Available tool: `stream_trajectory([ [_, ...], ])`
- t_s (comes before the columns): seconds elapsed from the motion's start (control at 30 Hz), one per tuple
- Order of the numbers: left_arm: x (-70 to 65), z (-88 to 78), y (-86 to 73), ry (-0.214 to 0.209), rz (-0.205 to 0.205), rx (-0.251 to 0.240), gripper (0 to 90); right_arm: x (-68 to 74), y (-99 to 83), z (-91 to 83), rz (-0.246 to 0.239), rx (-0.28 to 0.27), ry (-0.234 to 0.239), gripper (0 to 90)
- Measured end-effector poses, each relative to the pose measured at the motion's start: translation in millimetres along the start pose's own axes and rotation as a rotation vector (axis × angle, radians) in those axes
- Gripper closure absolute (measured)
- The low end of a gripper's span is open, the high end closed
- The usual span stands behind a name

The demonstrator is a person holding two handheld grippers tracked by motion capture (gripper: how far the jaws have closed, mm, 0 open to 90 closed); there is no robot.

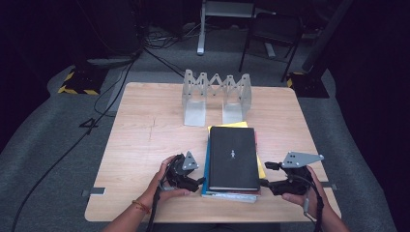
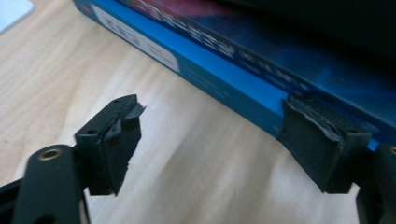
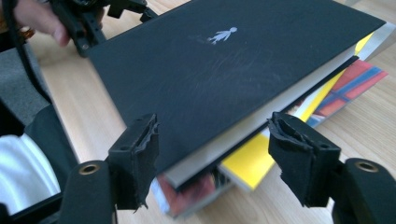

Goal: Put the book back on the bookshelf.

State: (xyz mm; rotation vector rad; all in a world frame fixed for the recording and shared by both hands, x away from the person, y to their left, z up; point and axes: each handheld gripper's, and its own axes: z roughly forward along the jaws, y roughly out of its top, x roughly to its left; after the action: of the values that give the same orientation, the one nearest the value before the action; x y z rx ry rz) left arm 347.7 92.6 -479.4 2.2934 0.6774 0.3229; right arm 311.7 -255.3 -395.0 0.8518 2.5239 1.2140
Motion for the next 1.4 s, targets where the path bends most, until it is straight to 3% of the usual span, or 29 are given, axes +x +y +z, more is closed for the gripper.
stream_trajectory([
  [0.07, 2.1, 1.2, 3.0, 0.008, -0.003, -0.016, 20.6, -4.9, 4.4, 10.4, 0.017, 0.023, -0.006, 30.8],
  [0.13, 4.6, 3.4, 6.0, 0.017, 0.006, -0.019, 21.6, -11.4, 6.2, 21.2, 0.046, 0.045, 0.034, 26.9],
  [0.3, 12.5, 7.2, 11.4, 0.032, -0.006, -0.026, 22.3, -22.6, 9.7, 32.1, 0.076, 0.056, 0.071, 20.2],
  [0.47, 20.1, 13.7, 15.1, 0.049, -0.006, -0.021, 22.7, -36.0, 12.3, 48.7, 0.124, 0.064, 0.163, 12.2],
  [0.57, 23.3, 16.3, 16.2, 0.060, -0.007, -0.032, 22.8, -37.9, 14.7, 54.2, 0.132, 0.075, 0.171, 8.1],
  [0.8, 40.1, 25.1, 21.3, 0.042, -0.076, -0.052, 23.7, -35.8, 18.4, 57.9, 0.102, 0.069, 0.155, 7.3],
  [0.87, 42.6, 26.4, 22.3, 0.045, -0.079, -0.069, 25.2, -33.4, 21.8, 59.3, 0.075, 0.067, 0.143, 7.4],
  [0.9, 45.8, 26.9, 23.9, 0.028, -0.094, -0.081, 25.8, -33.4, 23.4, 60.7, 0.068, 0.070, 0.143, 7.5],
  [0.93, 48.2, 26.6, 26.0, 0.015, -0.085, -0.084, 24.5, -33.4, 25.6, 62.5, 0.060, 0.073, 0.145, 7.6],
  [0.97, 48.4, 27.9, 28.0, 0.039, -0.054, -0.077, 24.7, -33.4, 27.1, 63.2, 0.041, 0.068, 0.138, 8.4],
  [1.1, 54.1, 32.6, 30.2, 0.059, -0.030, -0.080, 25.4, -36.3, 30.6, 66.2, 0.031, 0.051, 0.137, 10.1],
  [1.23, 61.9, 35.2, 33.1, 0.011, -0.011, -0.083, 33.3, -39.7, 33.2, 68.6, 0.016, 0.024, 0.132, 11.4],
  [1.4, 73.8, 41.5, 32.9, -0.011, -0.056, -0.116, 37.5, -46.5, 40.2, 69.2, -0.023, -0.036, 0.104, 15.4],
])
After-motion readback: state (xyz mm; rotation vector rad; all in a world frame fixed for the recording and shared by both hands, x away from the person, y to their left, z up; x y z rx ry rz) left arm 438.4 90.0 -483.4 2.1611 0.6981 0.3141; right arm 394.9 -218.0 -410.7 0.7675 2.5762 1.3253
